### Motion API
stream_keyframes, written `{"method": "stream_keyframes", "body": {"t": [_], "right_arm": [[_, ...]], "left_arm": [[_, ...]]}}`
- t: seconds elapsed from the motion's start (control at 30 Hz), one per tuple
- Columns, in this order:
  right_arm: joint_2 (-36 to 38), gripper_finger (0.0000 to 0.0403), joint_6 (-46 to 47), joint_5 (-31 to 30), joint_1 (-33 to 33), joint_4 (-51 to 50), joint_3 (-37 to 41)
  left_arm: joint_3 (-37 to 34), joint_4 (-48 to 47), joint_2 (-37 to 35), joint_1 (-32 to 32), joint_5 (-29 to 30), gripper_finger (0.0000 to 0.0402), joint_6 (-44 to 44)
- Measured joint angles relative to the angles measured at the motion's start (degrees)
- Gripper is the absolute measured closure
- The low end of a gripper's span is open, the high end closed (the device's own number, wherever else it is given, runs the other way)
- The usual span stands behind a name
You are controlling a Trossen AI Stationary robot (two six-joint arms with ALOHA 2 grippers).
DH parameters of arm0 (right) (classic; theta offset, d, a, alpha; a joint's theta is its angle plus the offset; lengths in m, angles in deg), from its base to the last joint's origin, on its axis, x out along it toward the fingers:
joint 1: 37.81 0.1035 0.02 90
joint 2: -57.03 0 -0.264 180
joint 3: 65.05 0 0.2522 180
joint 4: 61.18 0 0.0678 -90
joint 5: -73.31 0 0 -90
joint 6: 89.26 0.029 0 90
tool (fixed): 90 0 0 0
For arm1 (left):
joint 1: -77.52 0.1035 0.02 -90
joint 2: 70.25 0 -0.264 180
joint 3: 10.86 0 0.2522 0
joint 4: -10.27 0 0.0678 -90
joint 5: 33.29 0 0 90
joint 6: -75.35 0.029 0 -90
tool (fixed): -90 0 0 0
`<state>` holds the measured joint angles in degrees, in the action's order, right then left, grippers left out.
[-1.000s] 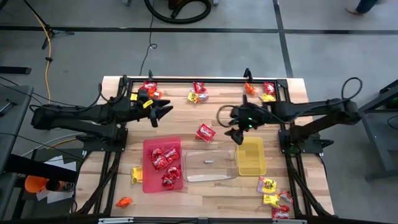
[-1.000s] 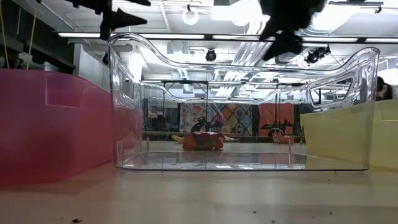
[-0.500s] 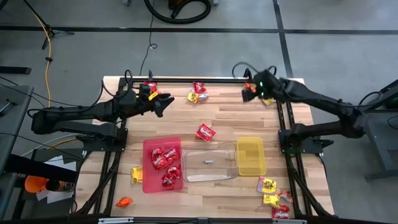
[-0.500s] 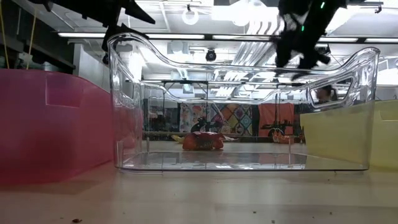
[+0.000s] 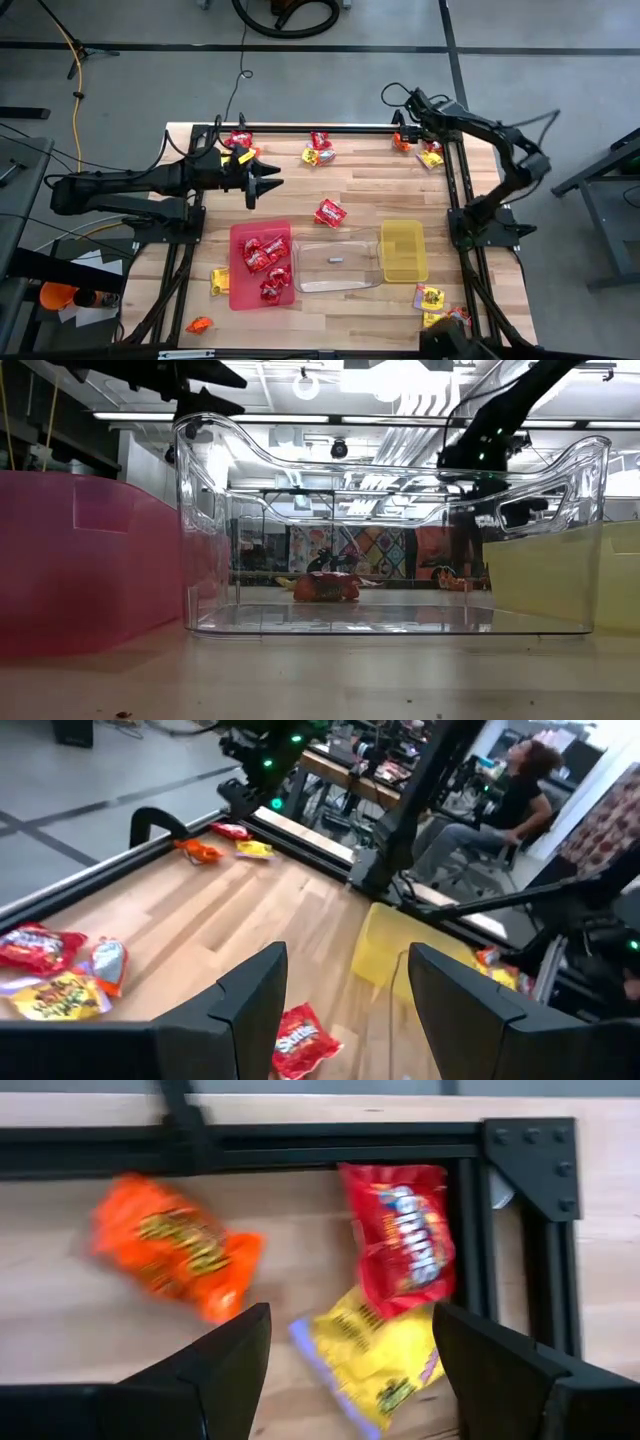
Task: Sort candy
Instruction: Put the red candy into the red bin
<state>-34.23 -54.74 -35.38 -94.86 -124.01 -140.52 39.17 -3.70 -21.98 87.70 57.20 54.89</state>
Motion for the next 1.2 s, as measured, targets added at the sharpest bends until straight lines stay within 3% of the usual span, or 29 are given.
{"method": "stream_keyframes", "body": {"t": [0.23,0.53,0.73,0.97,1.2], "right_arm": [[-10.2,0.0128,0.5,-1.7,-4.0,-3.0,-6.1],[-17.9,0.0143,-2.3,-2.5,-5.3,-2.1,-10.9],[-20.2,0.0219,-4.3,-3.7,-5.5,-2.8,-10.9],[-20.4,0.0381,-7.7,-6.4,-5.9,-3.8,-10.2],[-18.4,0.0396,-11.0,-4.6,-5.3,-4.8,-10.5]], "left_arm": [[0.0,-1.2,-0.1,0.8,-0.1,0.0204,2.6],[0.0,-4.8,-0.1,1.1,0.5,0.0204,1.5],[0.0,-4.6,-0.1,1.5,2.1,0.0204,-1.8],[0.0,-4.7,-0.1,1.5,2.3,0.0204,-4.7],[0.0,-3.7,-0.9,1.5,2.3,0.0204,-10.2]]}}
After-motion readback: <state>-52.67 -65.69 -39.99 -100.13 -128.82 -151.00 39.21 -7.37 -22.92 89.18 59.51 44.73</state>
